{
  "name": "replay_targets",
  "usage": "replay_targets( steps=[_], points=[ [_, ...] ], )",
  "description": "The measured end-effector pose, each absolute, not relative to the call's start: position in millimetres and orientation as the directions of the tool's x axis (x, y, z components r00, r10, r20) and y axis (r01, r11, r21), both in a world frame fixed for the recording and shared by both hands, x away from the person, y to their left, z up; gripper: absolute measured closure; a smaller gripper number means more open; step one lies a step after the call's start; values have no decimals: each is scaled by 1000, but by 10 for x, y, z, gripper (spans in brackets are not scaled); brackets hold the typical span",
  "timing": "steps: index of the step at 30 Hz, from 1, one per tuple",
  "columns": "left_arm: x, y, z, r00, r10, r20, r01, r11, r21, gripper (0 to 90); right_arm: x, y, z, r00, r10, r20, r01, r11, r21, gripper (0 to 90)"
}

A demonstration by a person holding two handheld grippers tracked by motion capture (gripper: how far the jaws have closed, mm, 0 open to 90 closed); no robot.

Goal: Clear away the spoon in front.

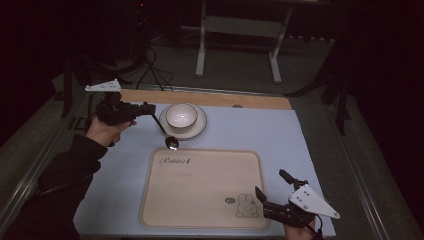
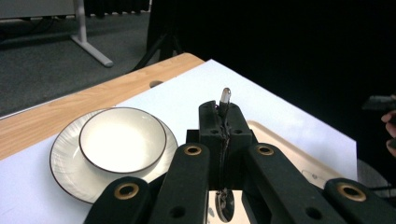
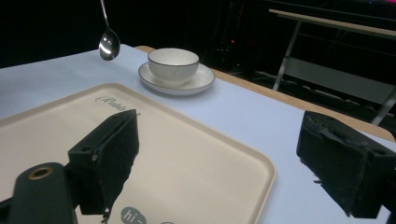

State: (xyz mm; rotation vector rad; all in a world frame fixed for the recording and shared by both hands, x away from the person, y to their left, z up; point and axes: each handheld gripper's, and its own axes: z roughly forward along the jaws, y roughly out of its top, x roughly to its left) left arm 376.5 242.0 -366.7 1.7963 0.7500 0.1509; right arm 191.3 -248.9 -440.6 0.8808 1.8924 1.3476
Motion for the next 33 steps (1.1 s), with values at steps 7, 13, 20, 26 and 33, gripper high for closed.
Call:
replay_targets(
  steps=[7, 13, 20, 26, 33],
  points=[
    [3706, 2401, -3717, 843, 471, -260, 396, -215, 893, 899, 1914, -2485, -4408, -569, 813, -123, 153, 251, 956, 130],
    [3659, 2305, -3815, 883, 388, -264, 389, -291, 874, 899, 1917, -2486, -4409, -569, 813, -123, 154, 252, 955, 130],
    [3608, 2187, -3892, 918, 289, -270, 366, -365, 856, 898, 1919, -2482, -4412, -570, 813, -122, 159, 254, 954, 130],
    [3584, 2117, -3953, 928, 243, -284, 362, -397, 844, 897, 1919, -2483, -4413, -572, 811, -121, 160, 255, 954, 130],
    [3527, 2003, -4074, 942, 176, -285, 335, -443, 832, 897, 1920, -2481, -4415, -573, 810, -120, 162, 256, 953, 130]
  ],
)
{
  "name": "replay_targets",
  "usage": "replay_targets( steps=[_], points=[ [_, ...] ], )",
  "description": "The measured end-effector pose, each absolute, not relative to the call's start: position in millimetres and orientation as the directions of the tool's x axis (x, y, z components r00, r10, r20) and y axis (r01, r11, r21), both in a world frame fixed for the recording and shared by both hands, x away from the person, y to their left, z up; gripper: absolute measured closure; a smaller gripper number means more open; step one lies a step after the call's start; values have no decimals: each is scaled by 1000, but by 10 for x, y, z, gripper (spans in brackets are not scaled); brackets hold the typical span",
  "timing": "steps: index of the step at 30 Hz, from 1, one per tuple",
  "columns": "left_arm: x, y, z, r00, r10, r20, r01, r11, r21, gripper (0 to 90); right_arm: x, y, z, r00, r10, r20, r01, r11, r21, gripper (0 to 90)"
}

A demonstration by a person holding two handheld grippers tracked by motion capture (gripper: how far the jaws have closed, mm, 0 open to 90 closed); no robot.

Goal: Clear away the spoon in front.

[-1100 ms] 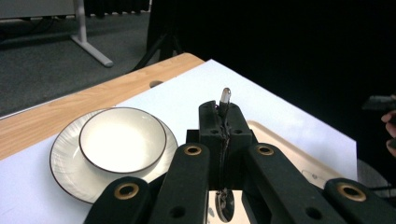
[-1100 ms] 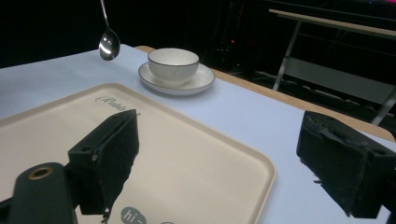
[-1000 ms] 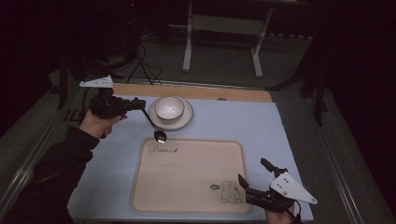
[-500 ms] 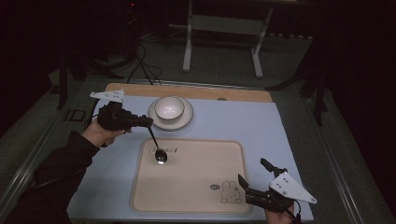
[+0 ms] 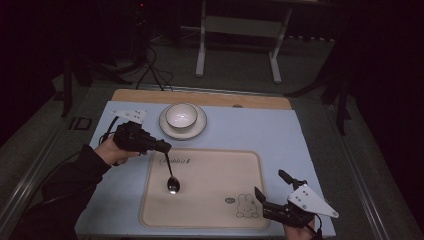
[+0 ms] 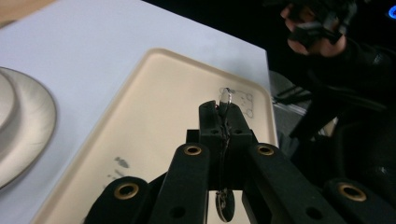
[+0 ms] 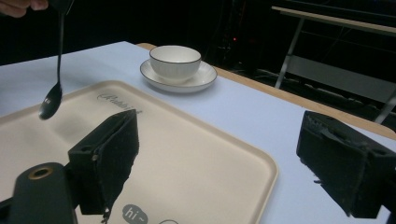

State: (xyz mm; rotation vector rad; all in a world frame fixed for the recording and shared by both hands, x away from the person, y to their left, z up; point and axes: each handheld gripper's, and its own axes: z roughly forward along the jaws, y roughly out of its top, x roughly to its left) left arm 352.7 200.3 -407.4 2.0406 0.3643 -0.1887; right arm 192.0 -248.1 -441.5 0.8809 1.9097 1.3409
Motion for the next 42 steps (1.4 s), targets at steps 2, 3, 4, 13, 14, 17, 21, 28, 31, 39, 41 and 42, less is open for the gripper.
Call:
replay_targets(
  steps=[2, 3, 4, 13, 14, 17, 21, 28, 31, 39, 41, 42],
  points=[
    [3524, 1975, -4113, 942, 150, -301, 336, -453, 826, 897, 1921, -2481, -4416, -574, 810, -120, 162, 256, 953, 130],
    [3519, 1960, -4129, 943, 148, -298, 333, -458, 825, 897, 1922, -2481, -4416, -574, 810, -121, 162, 257, 953, 130],
    [3518, 1946, -4147, 942, 141, -305, 335, -464, 820, 897, 1923, -2481, -4416, -574, 810, -121, 162, 257, 953, 130],
    [3510, 1837, -4300, 934, 96, -345, 345, -502, 793, 896, 1924, -2482, -4417, -574, 810, -119, 163, 256, 953, 130],
    [3513, 1828, -4314, 933, 92, -347, 344, -505, 792, 896, 1925, -2482, -4418, -574, 810, -119, 163, 255, 953, 130],
    [3530, 1807, -4354, 927, 92, -363, 356, -514, 780, 895, 1927, -2482, -4420, -576, 809, -117, 164, 255, 953, 130],
    [3552, 1789, -4400, 922, 90, -376, 365, -527, 768, 895, 1928, -2486, -4420, -576, 809, -117, 165, 255, 953, 130],
    [3580, 1764, -4485, 915, 85, -395, 376, -537, 756, 893, 1930, -2489, -4421, -577, 809, -114, 166, 252, 953, 130],
    [3588, 1765, -4500, 915, 87, -393, 377, -529, 760, 891, 1930, -2489, -4421, -577, 809, -113, 167, 253, 953, 130],
    [3605, 1780, -4480, 928, 126, -352, 366, -492, 790, 818, 1931, -2484, -4424, -580, 807, -113, 171, 256, 951, 132],
    [3613, 1783, -4481, 929, 138, -343, 365, -488, 793, 818, 1931, -2483, -4425, -582, 806, -113, 172, 257, 951, 131],
    [3617, 1790, -4480, 933, 155, -325, 359, -478, 802, 818, 1931, -2483, -4425, -582, 805, -113, 172, 257, 951, 131]
  ],
)
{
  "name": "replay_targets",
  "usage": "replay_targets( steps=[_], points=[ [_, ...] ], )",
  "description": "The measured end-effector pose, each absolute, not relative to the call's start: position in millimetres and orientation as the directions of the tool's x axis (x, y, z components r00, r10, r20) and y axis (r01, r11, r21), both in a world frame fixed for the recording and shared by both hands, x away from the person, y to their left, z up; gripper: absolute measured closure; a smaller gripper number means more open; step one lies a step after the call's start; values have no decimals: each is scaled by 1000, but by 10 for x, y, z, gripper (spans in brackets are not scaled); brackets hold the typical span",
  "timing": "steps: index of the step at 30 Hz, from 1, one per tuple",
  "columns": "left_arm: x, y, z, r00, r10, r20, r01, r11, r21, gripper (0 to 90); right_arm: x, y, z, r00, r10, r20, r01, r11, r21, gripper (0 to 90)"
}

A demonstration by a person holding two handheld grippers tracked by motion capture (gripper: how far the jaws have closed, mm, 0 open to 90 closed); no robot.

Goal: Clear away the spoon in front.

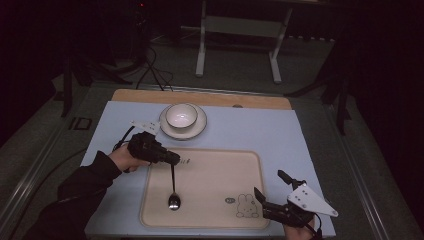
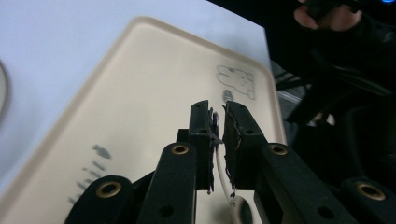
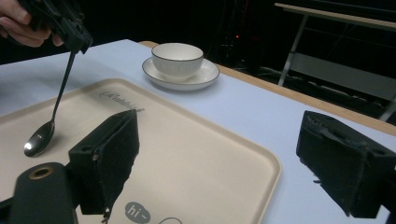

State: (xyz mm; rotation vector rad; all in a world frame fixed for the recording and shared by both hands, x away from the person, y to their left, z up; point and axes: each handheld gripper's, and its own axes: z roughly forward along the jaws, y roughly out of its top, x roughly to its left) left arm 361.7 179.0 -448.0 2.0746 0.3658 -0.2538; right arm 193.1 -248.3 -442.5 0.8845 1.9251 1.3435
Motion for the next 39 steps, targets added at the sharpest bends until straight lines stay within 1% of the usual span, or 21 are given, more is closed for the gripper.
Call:
replay_targets(
  steps=[6, 11, 13, 21, 32, 39],
  points=[
    [3658, 1793, -4505, 932, 186, -311, 362, -460, 811, 820, 1932, -2480, -4427, -582, 805, -113, 173, 259, 950, 132],
    [3695, 1780, -4552, 928, 198, -316, 372, -440, 817, 822, 1934, -2477, -4429, -583, 805, -115, 174, 262, 949, 132],
    [3713, 1777, -4574, 925, 199, -323, 379, -432, 818, 837, 1934, -2477, -4429, -583, 804, -114, 175, 261, 949, 132],
    [3775, 1754, -4697, 917, 220, -334, 398, -419, 816, 836, 1939, -2478, -4433, -587, 802, -111, 175, 260, 950, 132],
    [3881, 1730, -4902, 893, 261, -368, 446, -393, 804, 814, 1941, -2480, -4435, -589, 801, -110, 178, 261, 949, 132],
    [3931, 1706, -5023, 886, 279, -370, 457, -390, 799, 795, 1940, -2481, -4435, -590, 800, -111, 178, 262, 949, 133]
  ],
)
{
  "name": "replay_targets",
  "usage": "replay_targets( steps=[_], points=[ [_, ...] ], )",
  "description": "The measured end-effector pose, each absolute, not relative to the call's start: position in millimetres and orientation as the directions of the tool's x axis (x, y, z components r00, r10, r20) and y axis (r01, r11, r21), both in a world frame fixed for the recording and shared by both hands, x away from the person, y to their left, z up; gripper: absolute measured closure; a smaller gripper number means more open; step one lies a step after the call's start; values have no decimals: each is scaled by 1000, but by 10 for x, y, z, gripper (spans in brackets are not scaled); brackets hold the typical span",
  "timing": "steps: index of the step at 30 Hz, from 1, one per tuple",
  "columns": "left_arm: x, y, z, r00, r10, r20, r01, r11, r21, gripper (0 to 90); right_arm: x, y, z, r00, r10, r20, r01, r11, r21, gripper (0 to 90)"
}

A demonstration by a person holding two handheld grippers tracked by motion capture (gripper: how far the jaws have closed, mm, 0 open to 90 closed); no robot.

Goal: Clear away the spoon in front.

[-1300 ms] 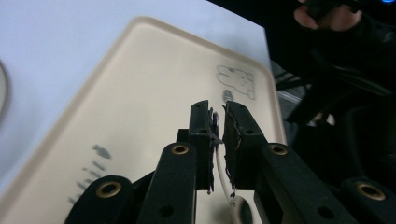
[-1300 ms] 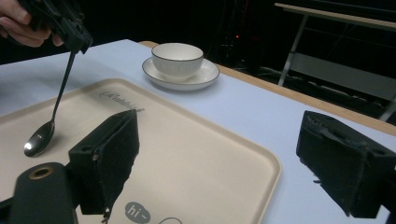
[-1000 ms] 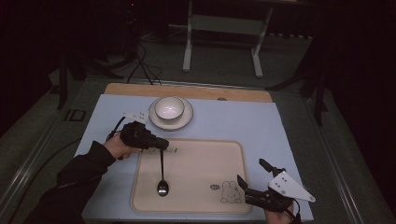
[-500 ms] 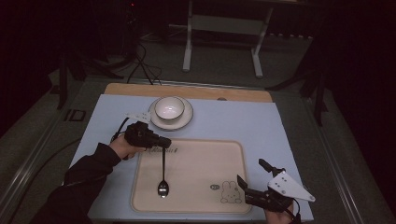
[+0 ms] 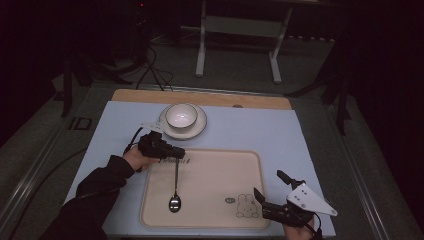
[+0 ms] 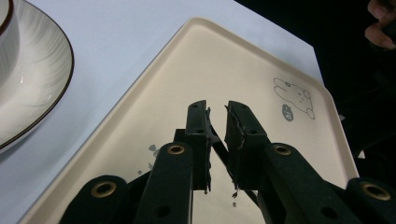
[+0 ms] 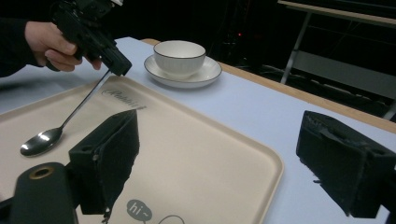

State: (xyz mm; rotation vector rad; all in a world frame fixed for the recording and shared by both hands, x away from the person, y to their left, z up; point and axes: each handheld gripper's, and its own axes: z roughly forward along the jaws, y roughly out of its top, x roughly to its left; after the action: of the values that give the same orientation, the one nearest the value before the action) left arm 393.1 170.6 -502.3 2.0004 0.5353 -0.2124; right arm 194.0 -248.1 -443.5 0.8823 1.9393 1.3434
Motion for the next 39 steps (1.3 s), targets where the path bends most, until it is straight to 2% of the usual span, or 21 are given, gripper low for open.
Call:
replay_targets(
  steps=[8, 31, 39],
  points=[
    [3982, 1689, -5134, 869, 309, -387, 487, -393, 780, 785, 1942, -2483, -4438, -590, 800, -108, 181, 262, 948, 134],
    [4070, 1620, -5294, 851, 384, -359, 510, -440, 739, 763, 1947, -2474, -4445, -597, 796, -104, 190, 267, 945, 134],
    [4080, 1596, -5310, 858, 392, -332, 496, -464, 734, 706, 1952, -2474, -4448, -600, 793, -104, 191, 268, 944, 134]
  ],
)
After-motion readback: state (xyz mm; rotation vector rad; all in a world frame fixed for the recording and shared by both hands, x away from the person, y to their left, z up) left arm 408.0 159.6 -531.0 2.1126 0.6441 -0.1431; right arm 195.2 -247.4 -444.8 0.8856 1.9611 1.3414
